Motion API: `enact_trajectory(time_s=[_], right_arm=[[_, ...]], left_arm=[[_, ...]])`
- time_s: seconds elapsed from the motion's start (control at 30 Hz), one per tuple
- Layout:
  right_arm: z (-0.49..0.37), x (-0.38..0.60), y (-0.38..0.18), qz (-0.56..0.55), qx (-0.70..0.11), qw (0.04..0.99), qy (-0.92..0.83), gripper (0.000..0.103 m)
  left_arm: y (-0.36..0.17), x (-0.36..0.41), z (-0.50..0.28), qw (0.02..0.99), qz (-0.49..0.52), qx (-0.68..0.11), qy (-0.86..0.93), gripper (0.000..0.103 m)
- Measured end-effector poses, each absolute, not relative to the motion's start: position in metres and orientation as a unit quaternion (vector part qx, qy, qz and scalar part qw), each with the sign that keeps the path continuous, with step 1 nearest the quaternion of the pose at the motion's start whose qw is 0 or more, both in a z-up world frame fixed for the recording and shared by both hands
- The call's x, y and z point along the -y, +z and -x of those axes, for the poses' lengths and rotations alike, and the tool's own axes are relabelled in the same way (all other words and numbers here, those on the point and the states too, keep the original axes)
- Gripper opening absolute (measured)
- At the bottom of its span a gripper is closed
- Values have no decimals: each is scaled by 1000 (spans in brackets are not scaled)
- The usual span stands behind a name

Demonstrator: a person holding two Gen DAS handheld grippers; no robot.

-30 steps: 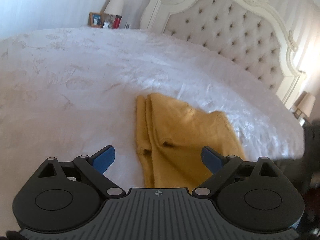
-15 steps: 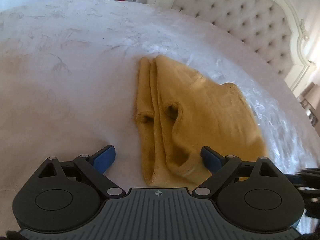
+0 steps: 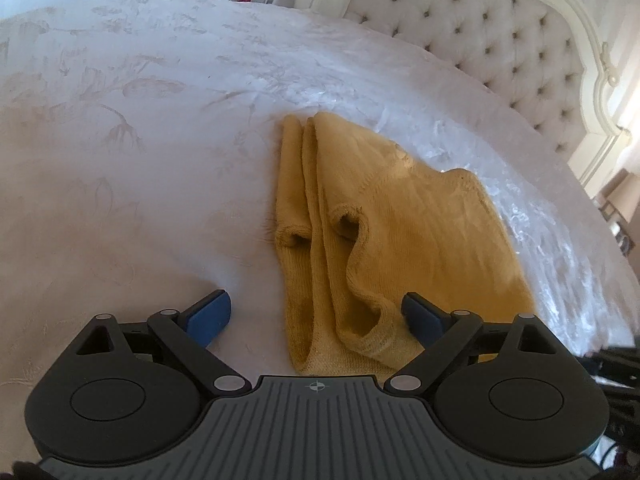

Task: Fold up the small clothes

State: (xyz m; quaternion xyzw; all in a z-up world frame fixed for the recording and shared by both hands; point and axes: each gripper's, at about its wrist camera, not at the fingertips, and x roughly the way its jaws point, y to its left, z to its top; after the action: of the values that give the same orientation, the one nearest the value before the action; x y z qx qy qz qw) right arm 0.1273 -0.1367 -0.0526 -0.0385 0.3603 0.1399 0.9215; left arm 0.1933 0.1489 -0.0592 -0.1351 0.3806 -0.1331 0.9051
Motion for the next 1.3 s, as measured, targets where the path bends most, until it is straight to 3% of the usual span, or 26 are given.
enact_trajectory(time_s=[0.13, 0.27, 0.3, 0.37, 0.4, 0.83, 1.07, 1.3], right_arm=[[-122, 158, -57, -1, -385, 914, 127, 15], [-114, 180, -49, -67, -369, 914, 156, 30], [-115, 186, -47, -94, -365, 912, 162, 36], [-121, 199, -45, -136, -361, 907, 169, 64], [-127, 205, -45, -158, -359, 904, 173, 67], [-223, 225, -74, -271, -381, 862, 194, 74], [-237, 175, -32, -124, -356, 908, 182, 75], [-259, 118, -8, -96, -364, 892, 252, 72]], left_arm=[[-59, -154, -196, 901, 157, -382, -132, 93], [-58, -153, -194, 900, 163, -382, -130, 93], [-57, -153, -194, 899, 165, -383, -133, 93], [-56, -153, -194, 892, 179, -387, -154, 93], [-57, -153, -194, 886, 191, -389, -167, 93], [-69, -152, -203, 855, 262, -394, -212, 94], [-65, -141, -203, 864, 224, -401, -207, 94], [-61, -142, -199, 866, 214, -408, -197, 94]])
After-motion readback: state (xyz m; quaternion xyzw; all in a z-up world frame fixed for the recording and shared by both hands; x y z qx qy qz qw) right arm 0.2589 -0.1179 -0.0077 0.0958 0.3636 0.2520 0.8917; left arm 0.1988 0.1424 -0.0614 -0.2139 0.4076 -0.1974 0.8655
